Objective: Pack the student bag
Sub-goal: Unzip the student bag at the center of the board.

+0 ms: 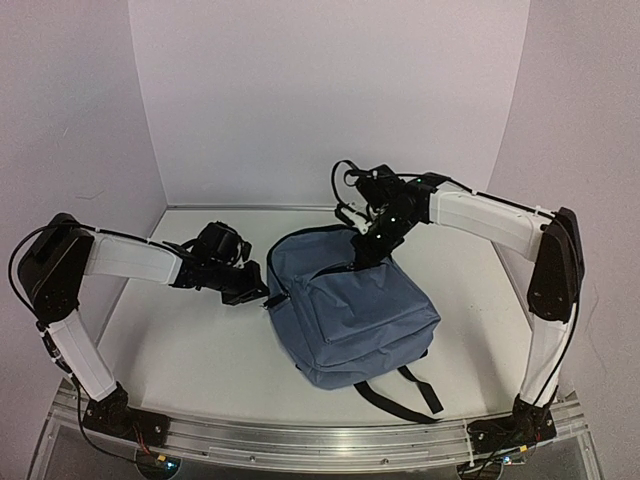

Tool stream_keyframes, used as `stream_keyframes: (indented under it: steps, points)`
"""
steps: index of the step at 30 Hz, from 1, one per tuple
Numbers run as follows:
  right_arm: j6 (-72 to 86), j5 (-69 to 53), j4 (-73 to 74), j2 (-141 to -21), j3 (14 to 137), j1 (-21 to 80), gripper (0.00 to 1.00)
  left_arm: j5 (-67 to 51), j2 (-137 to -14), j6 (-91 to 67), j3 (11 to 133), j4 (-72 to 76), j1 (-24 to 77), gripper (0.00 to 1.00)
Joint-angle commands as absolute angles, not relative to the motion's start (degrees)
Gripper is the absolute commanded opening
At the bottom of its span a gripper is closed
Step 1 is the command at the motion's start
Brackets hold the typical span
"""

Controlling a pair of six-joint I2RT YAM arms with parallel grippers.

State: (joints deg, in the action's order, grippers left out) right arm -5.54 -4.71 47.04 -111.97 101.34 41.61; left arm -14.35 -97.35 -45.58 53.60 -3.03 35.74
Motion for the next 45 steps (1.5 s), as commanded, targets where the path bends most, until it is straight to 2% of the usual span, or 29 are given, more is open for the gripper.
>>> stream_keyframes:
  steps: [1, 12, 17, 18, 21, 25, 30, 40, 43, 45]
  points:
    - [-4.98, -7.75, 46.16, -107.98, 99.08, 37.65, 0.0, -13.71, -97.91, -44.07, 55.12, -3.87, 34.37, 0.0]
    - [-8.03, -9.66, 45.66, -106.81, 96.1, 26.87, 0.0, -15.06, -99.03, -43.09, 54.98, -3.82, 32.73, 0.0]
    - [-8.52, -10.68, 45.67, -108.6, 96.81, 25.95, 0.0, -17.71, -99.44, -41.33, 55.75, -2.78, 32.68, 0.01]
    - [-8.26, -11.69, 45.66, -108.97, 96.98, 25.95, 0.0, -18.15, -99.0, -40.66, 55.93, -2.61, 32.71, 0.06]
    - [-7.14, -14.41, 45.68, -110.22, 97.76, 25.96, 0.0, -19.3, -96.0, -37.35, 56.42, -2.32, 32.82, 0.38]
    - [-6.34, -15.41, 45.69, -112.01, 99.39, 25.96, 0.0, -17.19, -91.62, -31.65, 60.24, -7.58, 32.78, 0.7]
    - [-5.67, -13.96, 45.68, -115.54, 102.23, 25.96, 0.0, -9.69, -93.99, -26.18, 69.49, -17.09, 31.99, 0.85]
    - [-5.33, -9.04, 45.7, -119.16, 106.38, 25.93, 0.0, -18.84, -116.04, -23.96, 93.36, -22.39, 26.46, 0.88]
    - [-5.5, -7.76, 45.64, -120.17, 108.79, 26.01, 0.0, -21.22, -119.65, -23.72, 96.35, -23.53, 26.46, 0.78]
    - [-5.48, -7.33, 45.77, -121.18, 110.67, 25.98, 0.0, -22.63, -119.84, -24.06, 95.0, -22.76, 26.45, 0.62]
